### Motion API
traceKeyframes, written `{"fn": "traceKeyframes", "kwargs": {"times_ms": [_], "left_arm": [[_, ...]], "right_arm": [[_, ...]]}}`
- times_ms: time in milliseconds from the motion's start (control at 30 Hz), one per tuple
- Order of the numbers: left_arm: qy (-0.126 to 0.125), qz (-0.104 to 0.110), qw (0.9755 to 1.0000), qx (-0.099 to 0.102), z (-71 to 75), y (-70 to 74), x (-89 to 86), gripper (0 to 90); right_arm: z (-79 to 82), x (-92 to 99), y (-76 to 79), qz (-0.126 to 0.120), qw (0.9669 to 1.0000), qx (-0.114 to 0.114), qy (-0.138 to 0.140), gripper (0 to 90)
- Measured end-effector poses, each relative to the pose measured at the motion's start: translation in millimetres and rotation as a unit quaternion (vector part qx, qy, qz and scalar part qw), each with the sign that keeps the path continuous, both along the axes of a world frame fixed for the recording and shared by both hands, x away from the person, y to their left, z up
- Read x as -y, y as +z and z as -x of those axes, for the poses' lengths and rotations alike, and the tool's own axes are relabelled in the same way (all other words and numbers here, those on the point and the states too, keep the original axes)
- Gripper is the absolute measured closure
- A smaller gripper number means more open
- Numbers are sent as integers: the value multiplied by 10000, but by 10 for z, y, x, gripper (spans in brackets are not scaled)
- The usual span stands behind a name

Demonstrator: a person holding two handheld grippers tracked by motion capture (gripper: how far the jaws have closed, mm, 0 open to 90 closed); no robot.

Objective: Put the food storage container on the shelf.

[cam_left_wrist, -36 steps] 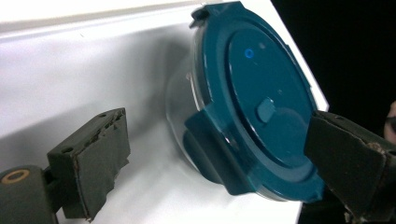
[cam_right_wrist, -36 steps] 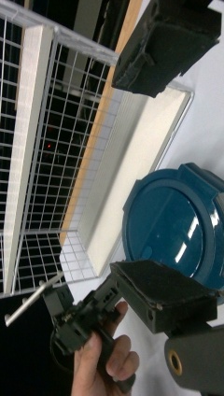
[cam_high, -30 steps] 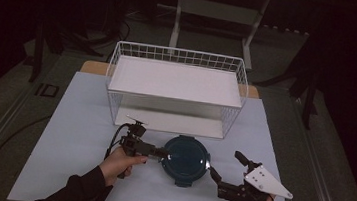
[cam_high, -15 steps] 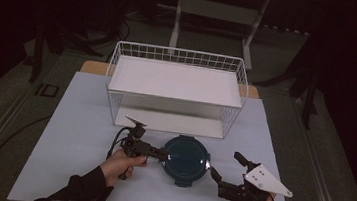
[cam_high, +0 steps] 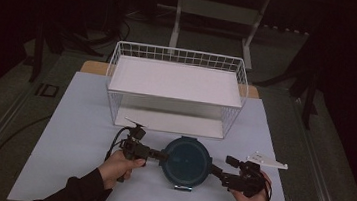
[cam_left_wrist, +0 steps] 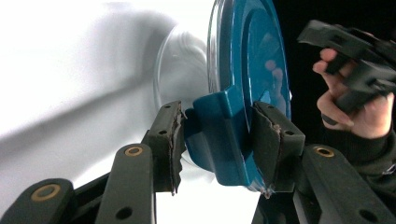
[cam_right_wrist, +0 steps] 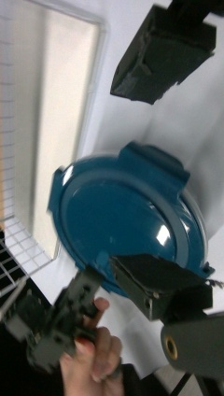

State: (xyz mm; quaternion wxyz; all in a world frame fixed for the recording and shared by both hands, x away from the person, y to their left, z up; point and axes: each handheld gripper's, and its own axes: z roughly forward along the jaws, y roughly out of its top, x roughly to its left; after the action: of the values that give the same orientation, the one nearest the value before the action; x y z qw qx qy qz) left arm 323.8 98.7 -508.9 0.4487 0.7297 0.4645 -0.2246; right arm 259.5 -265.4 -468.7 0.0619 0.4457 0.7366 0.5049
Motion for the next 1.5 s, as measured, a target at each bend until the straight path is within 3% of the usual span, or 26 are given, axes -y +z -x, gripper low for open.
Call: {"fn": "traceKeyframes", "kwargs": {"times_ms": [67, 167, 367, 433, 500, 767, 867, 1000, 1233, 1433, 1500], "left_arm": [[-4, 3, 10000, 86, 33, 4, -6, 558], [-28, 23, 9999, 167, 56, 7, -8, 560], [-163, -18, 9992, 358, 90, 32, -8, 566], [-191, -10, 9990, 398, 107, 36, -10, 568], [-225, -2, 9987, 452, 120, 36, -17, 571], [-223, 20, 9985, 508, 148, 39, -17, 574], [-188, 19, 9984, 526, 160, 40, -13, 573], [-135, -88, 9983, 555, 194, 49, 5, 560], [32, -140, 9985, 525, 256, 64, -1, 562], [35, -181, 9982, 568, 284, 83, -9, 565], [24, -208, 9975, 675, 287, 96, -38, 565]], "right_arm": [[-55, 34, -49, -137, 9995, -287, -16, 232], [-128, 45, -133, -311, 9973, -647, 170, 308], [-261, 38, -279, -609, 9894, -1280, 324, 360], [-288, 49, -325, -754, 9847, -1518, 408, 387], [-296, 61, -355, -843, 9809, -1685, 495, 453], [-309, 51, -401, -1133, 9701, -2013, 747, 539], [-308, 55, -403, -1133, 9696, -2032, 757, 542], [-304, 60, -422, -1252, 9661, -2131, 750, 553], [-257, 14, -367, -1164, 9692, -2069, 659, 556], [-258, 3, -352, -1140, 9704, -2011, 700, 556], [-267, -12, -345, -1112, 9706, -2001, 739, 557]]}}
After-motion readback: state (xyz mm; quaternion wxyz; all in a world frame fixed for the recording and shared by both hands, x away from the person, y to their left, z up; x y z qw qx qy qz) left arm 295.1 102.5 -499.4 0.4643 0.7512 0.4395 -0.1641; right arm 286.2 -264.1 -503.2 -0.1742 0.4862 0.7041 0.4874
